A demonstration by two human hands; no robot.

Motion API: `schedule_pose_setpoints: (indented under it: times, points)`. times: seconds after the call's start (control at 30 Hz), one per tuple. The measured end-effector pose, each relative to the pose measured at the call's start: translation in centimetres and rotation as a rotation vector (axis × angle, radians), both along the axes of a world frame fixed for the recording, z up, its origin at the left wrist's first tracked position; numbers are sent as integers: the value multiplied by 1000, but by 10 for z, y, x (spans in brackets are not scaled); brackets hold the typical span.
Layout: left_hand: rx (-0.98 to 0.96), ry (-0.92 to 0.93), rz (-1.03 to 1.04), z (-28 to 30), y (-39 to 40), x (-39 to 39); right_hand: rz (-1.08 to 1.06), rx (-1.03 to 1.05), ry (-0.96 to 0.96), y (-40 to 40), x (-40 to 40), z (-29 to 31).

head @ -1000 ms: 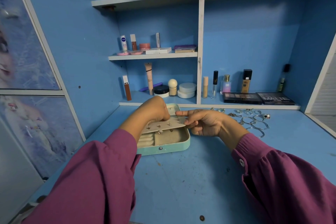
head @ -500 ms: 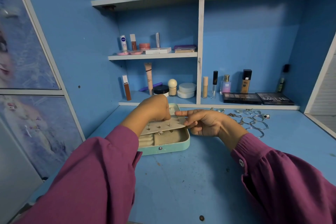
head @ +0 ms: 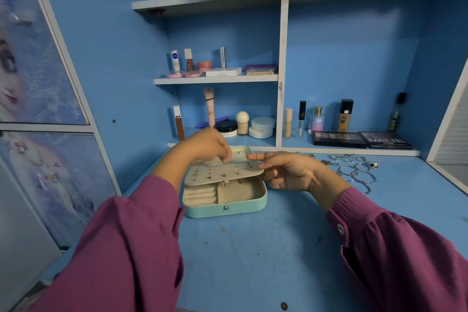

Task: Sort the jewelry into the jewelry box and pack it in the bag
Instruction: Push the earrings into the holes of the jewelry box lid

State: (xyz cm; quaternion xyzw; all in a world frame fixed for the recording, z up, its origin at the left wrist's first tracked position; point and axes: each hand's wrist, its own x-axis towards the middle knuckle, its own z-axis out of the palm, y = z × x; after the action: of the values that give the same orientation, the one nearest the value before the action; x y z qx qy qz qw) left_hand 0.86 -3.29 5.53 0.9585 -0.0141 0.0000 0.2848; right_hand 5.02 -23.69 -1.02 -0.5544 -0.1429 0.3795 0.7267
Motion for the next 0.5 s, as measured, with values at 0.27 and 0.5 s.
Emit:
schedule_pose_setpoints:
  times: [0.27, 0.5]
  points:
    - [-492, -186, 268, -29, 68, -24, -44, 37, -49, 0, -1, -2]
    - [-595, -142, 223, -64, 73, -29, -76, 111, -55, 8, -4, 2]
